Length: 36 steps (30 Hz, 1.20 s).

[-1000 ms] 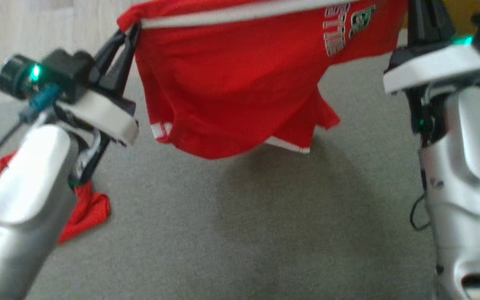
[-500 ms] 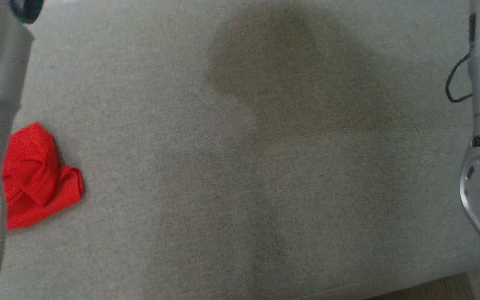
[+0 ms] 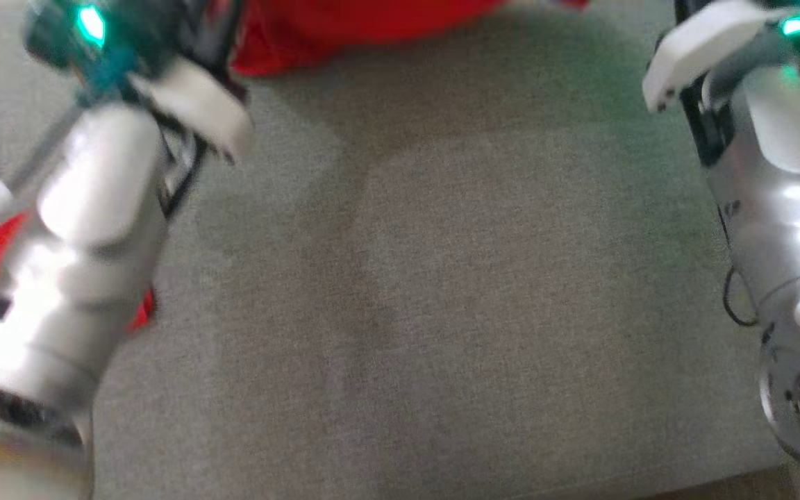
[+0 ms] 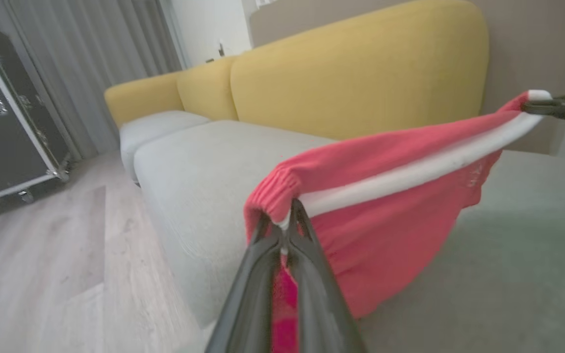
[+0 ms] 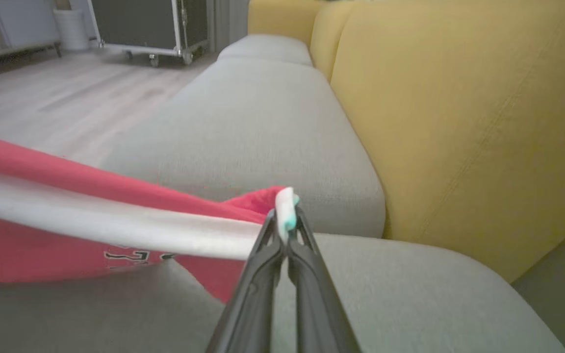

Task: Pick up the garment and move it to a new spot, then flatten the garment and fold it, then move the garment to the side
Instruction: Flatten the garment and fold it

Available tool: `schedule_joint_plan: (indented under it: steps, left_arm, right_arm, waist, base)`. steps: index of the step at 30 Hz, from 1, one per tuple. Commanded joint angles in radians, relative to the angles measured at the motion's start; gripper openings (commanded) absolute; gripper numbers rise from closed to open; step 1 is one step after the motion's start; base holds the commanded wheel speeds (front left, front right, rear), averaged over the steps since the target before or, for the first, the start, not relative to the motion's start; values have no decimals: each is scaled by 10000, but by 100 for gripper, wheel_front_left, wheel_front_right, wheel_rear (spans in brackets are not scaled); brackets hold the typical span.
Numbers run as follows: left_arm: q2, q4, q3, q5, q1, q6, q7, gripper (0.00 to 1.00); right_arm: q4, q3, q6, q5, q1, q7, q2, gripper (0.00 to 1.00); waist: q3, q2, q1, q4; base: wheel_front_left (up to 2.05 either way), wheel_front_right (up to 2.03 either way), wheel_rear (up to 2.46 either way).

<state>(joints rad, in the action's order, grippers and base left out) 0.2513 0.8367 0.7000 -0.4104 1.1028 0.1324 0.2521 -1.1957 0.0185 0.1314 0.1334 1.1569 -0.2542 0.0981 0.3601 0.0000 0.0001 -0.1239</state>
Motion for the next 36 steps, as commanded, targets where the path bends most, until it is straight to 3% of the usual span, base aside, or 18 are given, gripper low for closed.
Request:
schedule_joint_plan:
  steps: [1,10,18,22,28,36]
  left_arm:
    - [559,-562,80,-258,-194,-22,91,0]
    - [1321,-1819,1383,-1054,-2799,-19,95,0]
    - [1592,-2507,1491,-1128,-4293,-120,96,0]
    - [1674,-3007,1447,-1229,-5068,-343,96,0]
    - [1809,-3875,1609,-1314,-6078,-681,70,0]
    - [2105,-5392,1922,-1446,-7211,-1147,-383,0]
  right_arm:
    - [-172,-450,-7,-96,129,154,177,0]
    - [-912,-2990,-7,-1268,-1397,1897,671,0]
    - [-693,-4928,-7,-3165,-2597,3143,1038,0]
    - [250,-6125,-7,-4463,-3312,3910,1529,0]
    - [2306,-7508,-7,-6543,-4319,4899,2942,0]
    - [4431,-7698,-7,-8192,-5542,5415,4515,0]
  waist:
    - [-303,0,-1,53]
    - [-1655,0,-1,13]
    - [-2780,0,-1,-191]
    - [-3306,0,-1,-344]
    - [-3785,0,-1,-464]
    - [-4058,0,-1,-515]
  base:
    - [0,0,0]
    - [0,0,0]
    - [0,0,0]
    - [0,0,0]
    - [0,0,0]
    - [0,0,0]
